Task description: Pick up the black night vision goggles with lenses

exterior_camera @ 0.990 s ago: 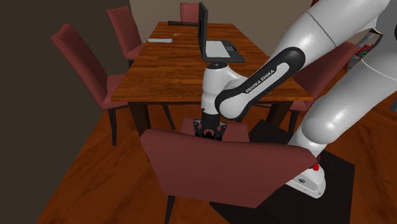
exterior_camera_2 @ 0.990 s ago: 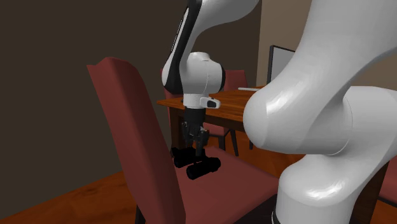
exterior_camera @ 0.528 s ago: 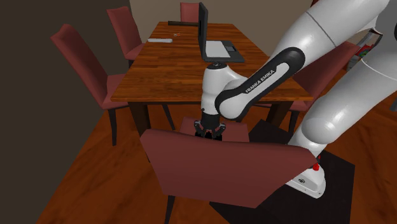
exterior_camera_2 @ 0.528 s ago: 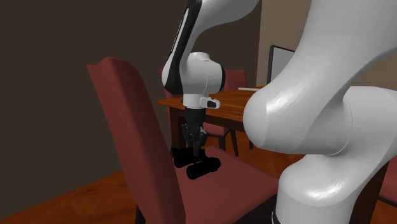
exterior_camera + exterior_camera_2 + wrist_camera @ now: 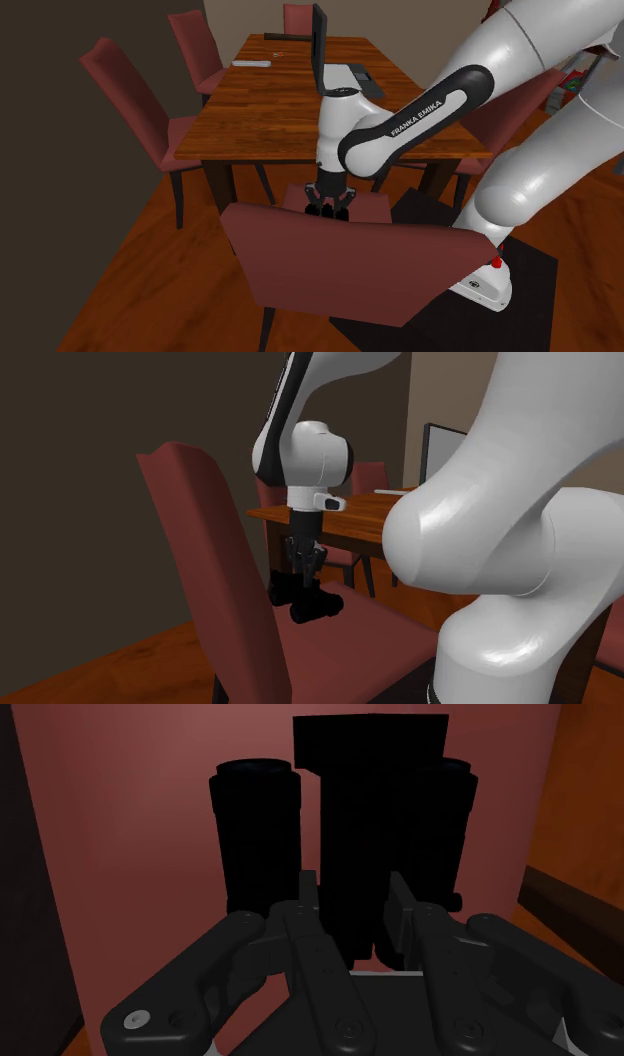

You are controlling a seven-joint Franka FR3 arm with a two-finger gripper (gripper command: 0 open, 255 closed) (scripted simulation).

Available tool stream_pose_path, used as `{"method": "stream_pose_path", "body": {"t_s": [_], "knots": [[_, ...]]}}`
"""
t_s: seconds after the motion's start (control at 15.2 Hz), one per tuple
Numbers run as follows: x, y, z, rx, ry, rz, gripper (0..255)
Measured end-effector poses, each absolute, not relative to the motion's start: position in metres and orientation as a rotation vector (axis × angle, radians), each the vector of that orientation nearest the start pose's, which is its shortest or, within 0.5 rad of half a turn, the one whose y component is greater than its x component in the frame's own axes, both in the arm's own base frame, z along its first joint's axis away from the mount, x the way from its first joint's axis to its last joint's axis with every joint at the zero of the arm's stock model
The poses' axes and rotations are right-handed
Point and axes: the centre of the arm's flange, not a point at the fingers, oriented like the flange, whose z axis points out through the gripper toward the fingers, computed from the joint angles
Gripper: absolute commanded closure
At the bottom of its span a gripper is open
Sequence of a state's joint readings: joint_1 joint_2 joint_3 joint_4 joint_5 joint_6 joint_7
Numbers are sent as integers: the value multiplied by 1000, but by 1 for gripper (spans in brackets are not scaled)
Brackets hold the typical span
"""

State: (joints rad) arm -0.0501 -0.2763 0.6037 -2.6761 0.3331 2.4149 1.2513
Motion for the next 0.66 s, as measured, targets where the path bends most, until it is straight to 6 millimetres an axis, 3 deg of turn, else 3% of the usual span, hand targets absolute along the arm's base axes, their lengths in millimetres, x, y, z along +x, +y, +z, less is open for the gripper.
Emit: {"method": "stream_pose_path", "body": {"t_s": [0.66], "knots": [[347,203,359,-2752,1449,87,255]]}}
